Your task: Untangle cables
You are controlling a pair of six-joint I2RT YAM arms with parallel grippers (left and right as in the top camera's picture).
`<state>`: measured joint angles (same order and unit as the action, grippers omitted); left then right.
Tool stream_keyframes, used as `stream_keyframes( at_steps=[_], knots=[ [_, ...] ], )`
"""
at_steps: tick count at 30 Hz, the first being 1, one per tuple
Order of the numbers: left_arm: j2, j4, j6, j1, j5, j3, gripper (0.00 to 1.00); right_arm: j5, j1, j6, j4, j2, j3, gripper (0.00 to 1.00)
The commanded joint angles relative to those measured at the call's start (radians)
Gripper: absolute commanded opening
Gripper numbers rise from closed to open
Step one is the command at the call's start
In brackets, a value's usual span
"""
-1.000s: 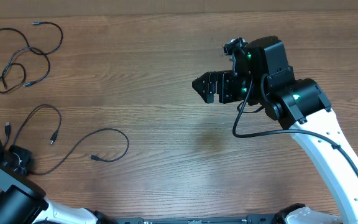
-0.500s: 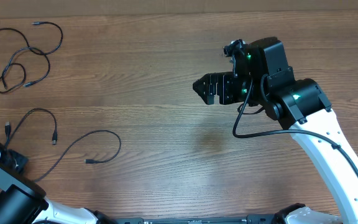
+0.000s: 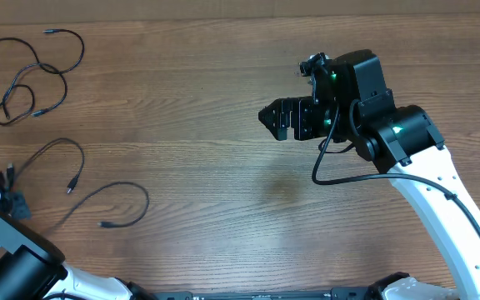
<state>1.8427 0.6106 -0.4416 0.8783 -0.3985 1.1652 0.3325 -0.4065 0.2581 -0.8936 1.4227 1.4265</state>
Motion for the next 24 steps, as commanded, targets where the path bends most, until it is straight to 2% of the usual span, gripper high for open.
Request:
stream_keyframes(
  at_steps=[1, 8, 18, 24],
  knots=[
    [-0.011, -0.012, -0.06, 0.013, -0.093, 0.066, 0.04, -0.01, 0.001, 0.001, 0.001, -0.002, 0.001, 1.0],
    [-0.011, 0.014, -0.06, 0.048, -0.107, 0.155, 0.04, -0.01, 0.001, 0.001, 0.001, -0.002, 0.001, 1.0],
    [-0.011, -0.01, -0.062, 0.164, -0.103, 0.159, 0.04, -0.01, 0.001, 0.001, 0.001, -0.002, 0.001, 1.0],
    [-0.011, -0.1, -0.244, 0.182, 0.104, 0.16, 0.04, -0.01, 0.001, 0.001, 0.007, 0.003, 0.001, 1.0]
  ],
)
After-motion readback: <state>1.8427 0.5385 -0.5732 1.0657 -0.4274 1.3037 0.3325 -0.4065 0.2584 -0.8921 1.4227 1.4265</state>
